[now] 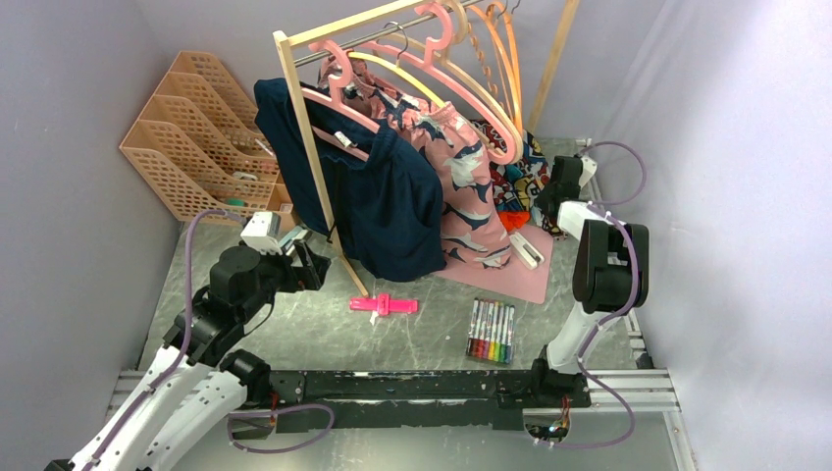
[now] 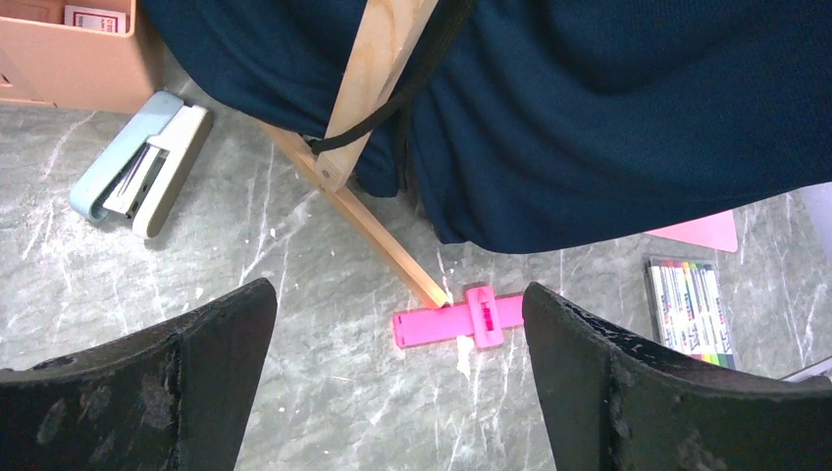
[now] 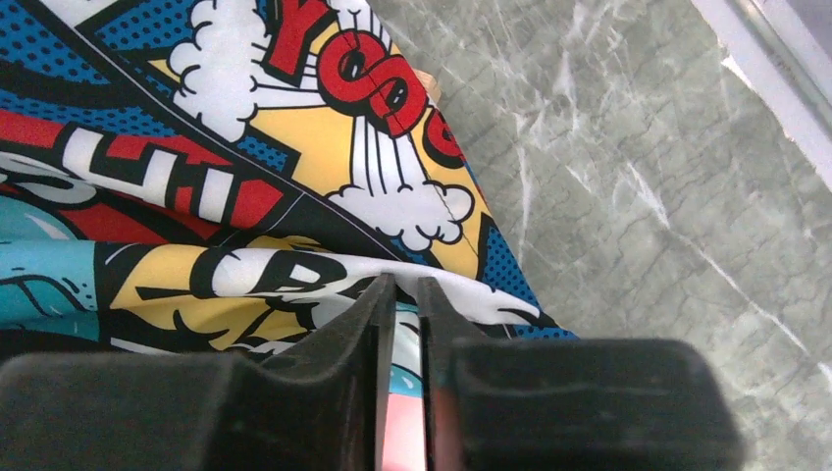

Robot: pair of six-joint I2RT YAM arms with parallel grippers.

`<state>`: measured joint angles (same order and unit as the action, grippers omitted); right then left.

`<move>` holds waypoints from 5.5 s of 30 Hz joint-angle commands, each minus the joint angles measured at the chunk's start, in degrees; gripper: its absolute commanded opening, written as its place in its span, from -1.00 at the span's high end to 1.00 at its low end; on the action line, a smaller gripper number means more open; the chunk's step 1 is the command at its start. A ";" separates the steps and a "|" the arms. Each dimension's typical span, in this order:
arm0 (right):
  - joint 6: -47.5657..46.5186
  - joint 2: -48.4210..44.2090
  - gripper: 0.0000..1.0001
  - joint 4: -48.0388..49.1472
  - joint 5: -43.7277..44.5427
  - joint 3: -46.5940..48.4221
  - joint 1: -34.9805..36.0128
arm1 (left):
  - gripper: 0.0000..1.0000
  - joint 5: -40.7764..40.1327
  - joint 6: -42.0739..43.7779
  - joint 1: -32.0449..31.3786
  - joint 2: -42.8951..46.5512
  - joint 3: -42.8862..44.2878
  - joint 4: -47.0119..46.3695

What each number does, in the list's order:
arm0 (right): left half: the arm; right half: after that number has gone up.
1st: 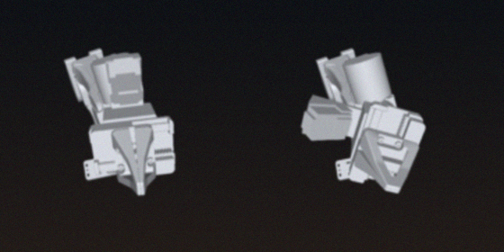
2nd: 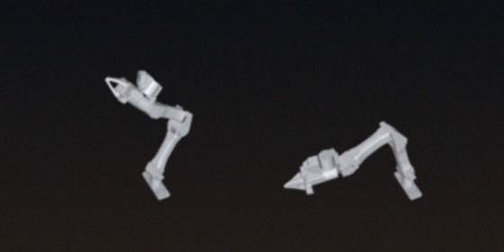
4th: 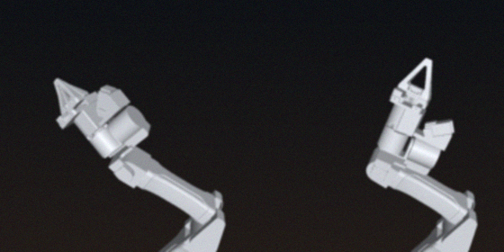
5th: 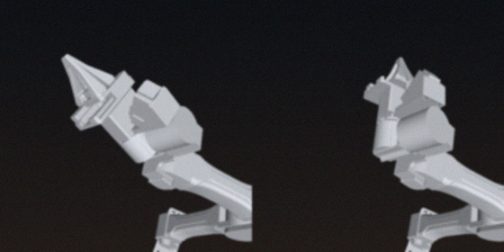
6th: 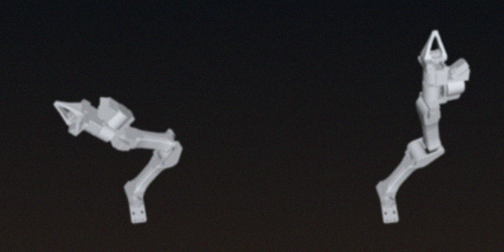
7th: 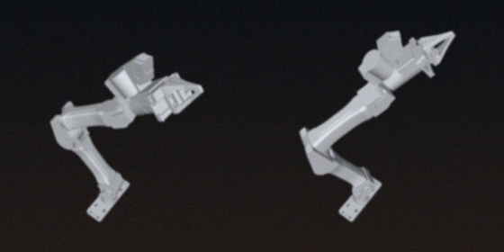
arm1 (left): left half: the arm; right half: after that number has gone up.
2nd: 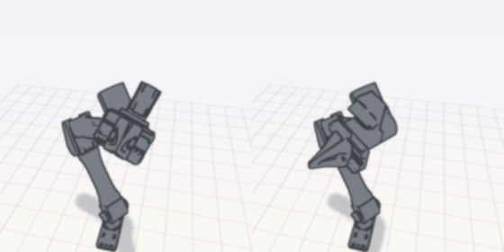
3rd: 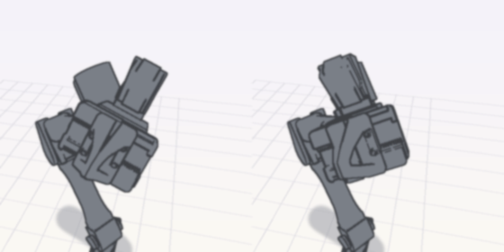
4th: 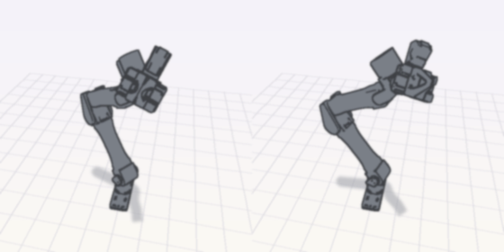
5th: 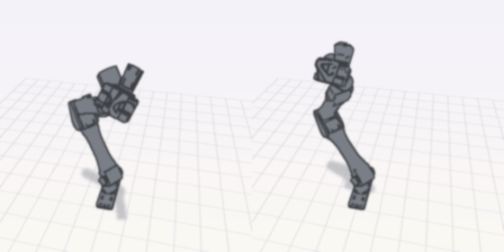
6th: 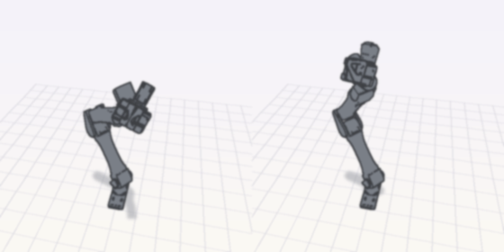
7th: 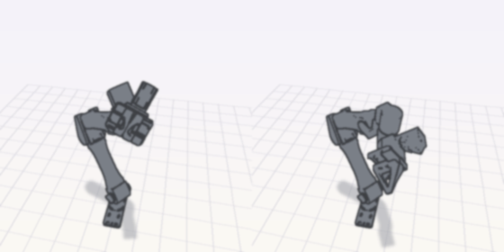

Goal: Place the shorts on the hanger
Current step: Adjust the shorts at the center of the board.

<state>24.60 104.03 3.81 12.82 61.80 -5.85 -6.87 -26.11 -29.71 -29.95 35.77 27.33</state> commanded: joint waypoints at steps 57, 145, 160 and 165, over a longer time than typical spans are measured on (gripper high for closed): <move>0.39 -34.45 1.00 -17.20 4.56 38.23 11.64 | -0.98 -4.42 -0.87 0.29 8.28 0.13 0.03; -1.23 -34.54 1.00 -1.61 12.20 2.97 79.07 | -0.93 30.97 0.41 0.12 10.51 1.23 -4.33; 4.94 -25.88 1.00 12.06 10.72 7.84 80.94 | -0.89 35.97 -6.55 0.14 11.95 -0.48 -6.99; 5.72 -24.54 1.00 13.64 9.02 8.87 82.41 | -0.89 34.76 -6.52 0.10 10.52 0.14 -8.00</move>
<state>28.97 79.09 13.02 23.00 68.95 75.29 27.14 -31.53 -29.67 -18.55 35.57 22.17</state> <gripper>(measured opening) 0.007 0.948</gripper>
